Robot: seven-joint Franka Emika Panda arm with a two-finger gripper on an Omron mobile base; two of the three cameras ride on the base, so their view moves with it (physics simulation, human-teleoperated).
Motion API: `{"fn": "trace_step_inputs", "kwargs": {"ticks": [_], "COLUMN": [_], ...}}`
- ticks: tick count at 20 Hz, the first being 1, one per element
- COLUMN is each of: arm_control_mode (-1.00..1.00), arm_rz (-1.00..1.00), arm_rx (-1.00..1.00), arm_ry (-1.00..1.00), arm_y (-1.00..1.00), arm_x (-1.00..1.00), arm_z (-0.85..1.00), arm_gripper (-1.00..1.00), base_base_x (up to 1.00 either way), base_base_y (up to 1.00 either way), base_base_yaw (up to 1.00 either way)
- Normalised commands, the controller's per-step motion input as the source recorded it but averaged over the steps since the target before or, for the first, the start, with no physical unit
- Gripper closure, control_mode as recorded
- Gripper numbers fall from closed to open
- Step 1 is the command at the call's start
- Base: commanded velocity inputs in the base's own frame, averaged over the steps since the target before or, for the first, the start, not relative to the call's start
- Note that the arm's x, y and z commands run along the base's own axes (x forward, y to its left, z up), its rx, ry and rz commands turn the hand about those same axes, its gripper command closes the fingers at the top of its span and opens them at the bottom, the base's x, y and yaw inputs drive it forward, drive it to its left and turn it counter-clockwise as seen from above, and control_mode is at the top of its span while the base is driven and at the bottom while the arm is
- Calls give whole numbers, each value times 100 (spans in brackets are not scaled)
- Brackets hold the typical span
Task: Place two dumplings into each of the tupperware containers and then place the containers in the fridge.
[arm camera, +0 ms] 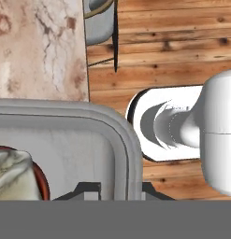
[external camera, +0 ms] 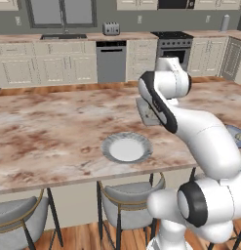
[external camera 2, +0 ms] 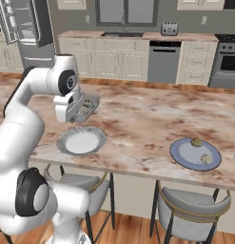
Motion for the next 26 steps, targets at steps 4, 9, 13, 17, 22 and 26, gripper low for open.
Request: {"fn": "trace_step_inputs", "kwargs": {"ticks": [4,9,13,17,22,26], "arm_control_mode": [-100,-100,-100,100,100,100], "arm_rz": [6,8,0,0,0,0], "arm_rx": [5,0,0,0,0,0], "arm_ry": [5,4,2,0,0,0], "arm_y": [-39,-4,0,0,0,0], "arm_x": [-29,-18,-18,-9,0,0], "arm_z": [0,0,0,0,0,0], "arm_gripper": [100,100,100,100,100,100], "base_base_x": [0,0,0,-70,-100,-82], "base_base_y": [0,0,0,1,90,100], "base_base_yaw": [0,0,0,2,19,19]}}
